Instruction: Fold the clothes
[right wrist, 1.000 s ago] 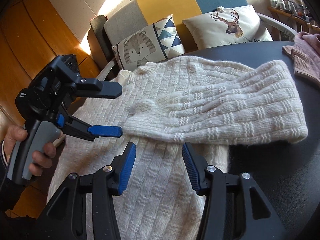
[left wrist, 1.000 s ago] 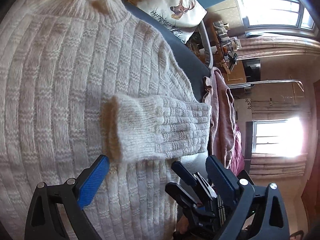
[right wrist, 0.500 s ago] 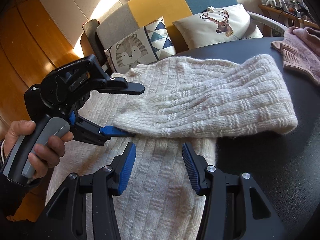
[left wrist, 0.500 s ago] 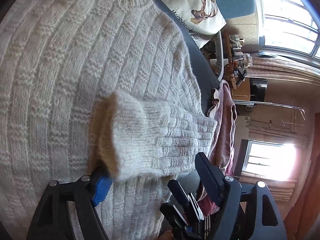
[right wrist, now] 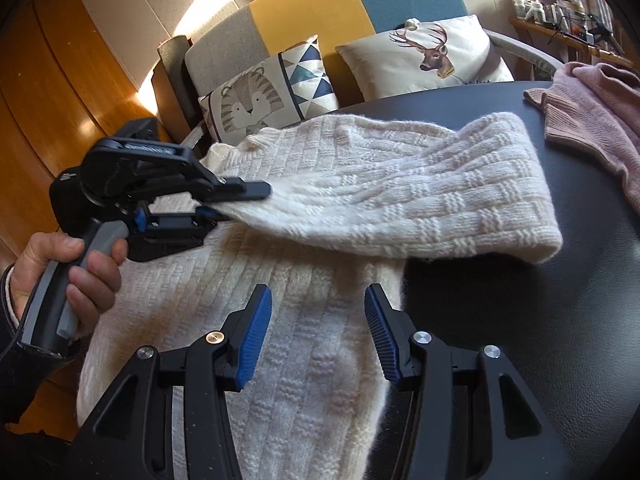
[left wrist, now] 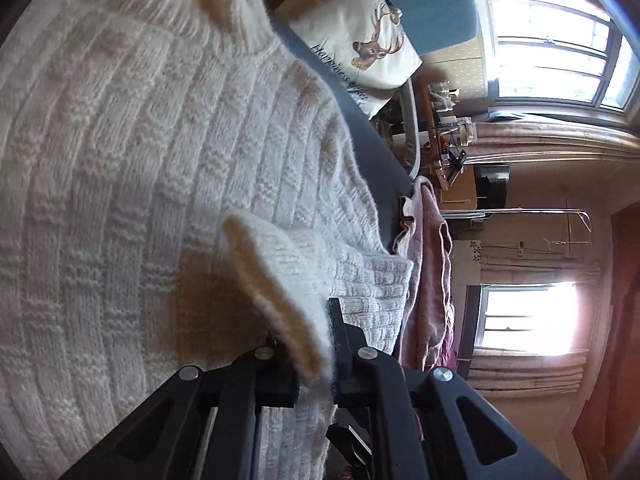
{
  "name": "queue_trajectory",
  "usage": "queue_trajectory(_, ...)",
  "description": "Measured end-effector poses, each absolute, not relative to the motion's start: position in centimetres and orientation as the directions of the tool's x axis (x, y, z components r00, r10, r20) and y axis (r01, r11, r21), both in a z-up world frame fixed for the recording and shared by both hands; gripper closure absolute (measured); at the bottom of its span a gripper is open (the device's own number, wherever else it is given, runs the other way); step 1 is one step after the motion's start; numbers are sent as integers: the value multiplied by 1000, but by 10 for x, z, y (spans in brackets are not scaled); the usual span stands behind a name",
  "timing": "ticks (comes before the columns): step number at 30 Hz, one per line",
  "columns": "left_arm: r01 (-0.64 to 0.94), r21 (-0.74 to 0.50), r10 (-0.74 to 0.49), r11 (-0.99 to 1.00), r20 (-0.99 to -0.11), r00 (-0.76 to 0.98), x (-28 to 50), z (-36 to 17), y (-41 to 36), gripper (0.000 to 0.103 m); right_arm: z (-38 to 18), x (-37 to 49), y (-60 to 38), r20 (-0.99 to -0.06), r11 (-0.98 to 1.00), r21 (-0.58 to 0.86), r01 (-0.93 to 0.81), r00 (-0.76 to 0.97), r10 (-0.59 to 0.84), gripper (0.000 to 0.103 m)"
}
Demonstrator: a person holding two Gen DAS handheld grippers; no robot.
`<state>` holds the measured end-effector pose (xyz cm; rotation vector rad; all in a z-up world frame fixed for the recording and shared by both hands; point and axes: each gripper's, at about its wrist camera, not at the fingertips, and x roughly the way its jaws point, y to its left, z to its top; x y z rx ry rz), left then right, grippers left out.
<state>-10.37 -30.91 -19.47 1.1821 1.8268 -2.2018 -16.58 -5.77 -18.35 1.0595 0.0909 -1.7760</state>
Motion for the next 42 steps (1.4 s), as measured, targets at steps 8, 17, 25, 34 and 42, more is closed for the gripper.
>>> queue_trajectory(8, 478, -782, 276, -400, -600, -751, -81, -159, -346, 94, -182, -167, -62, -705, -490, 370, 789, -105, -702, 51)
queue_trajectory(17, 579, -617, 73, -533, -715, -695, -46, -151, -376, 94, -176, -172, -80, -763, -547, 253, 798, -183, -620, 51)
queue_trajectory(25, 629, -471, -69, -619, -765, -640, -16, -144, -393, 94, -171, -177, -96, -780, -564, 217, 797, -206, -591, 51)
queue_trajectory(34, 670, -398, -145, -626, -785, -602, 13, -148, -405, 94, -173, -182, -99, -778, -570, 211, 794, -216, -589, 51)
queue_trajectory(42, 722, -371, -183, -584, -806, -563, 40, -164, -420, 94, -177, -206, -77, -784, -652, 203, 730, -278, -555, 51)
